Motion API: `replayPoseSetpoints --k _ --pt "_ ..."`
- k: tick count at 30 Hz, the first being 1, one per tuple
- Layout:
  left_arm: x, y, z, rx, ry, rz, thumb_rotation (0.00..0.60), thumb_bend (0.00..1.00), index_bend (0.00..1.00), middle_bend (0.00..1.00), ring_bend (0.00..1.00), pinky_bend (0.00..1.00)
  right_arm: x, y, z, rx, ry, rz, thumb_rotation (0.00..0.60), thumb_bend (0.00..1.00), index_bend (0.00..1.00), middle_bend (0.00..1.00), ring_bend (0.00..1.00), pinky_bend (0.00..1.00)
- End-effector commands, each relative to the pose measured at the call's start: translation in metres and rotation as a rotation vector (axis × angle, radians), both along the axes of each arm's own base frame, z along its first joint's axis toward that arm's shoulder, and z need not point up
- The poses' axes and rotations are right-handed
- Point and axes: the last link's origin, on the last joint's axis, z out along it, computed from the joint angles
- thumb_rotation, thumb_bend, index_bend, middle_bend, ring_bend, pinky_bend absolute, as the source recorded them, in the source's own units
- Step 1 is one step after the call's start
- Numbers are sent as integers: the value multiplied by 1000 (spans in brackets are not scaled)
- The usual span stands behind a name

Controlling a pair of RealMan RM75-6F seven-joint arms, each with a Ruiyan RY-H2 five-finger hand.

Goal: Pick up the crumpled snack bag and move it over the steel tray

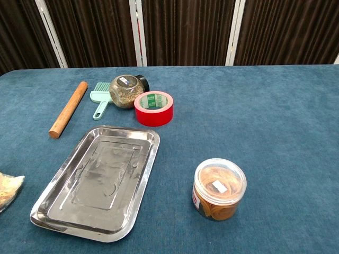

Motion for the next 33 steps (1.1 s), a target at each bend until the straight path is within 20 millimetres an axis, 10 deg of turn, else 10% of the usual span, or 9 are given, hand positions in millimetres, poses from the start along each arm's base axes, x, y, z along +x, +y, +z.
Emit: replayPoseSetpoints --k 1,10,28,33 --pt "0 0 0 -2 2 1 600 67 0 0 0 0 0 0 0 0 -1 0 600 302 0 0 0 90" --pt "-1 -1 -8 -56 26 7 600 67 0 0 0 0 1 0 0 -2 -4 1 600 303 0 0 0 90" --pt "-1 26 -103 -437 279 78 600 98 45 15 16 152 2 -1 -1 -2 -7 4 600 302 0 0 0 90" --pt "7 31 -117 -401 265 56 600 254 389 397 373 499 2 -1 0 -4 -10 5 600 303 0 0 0 90"
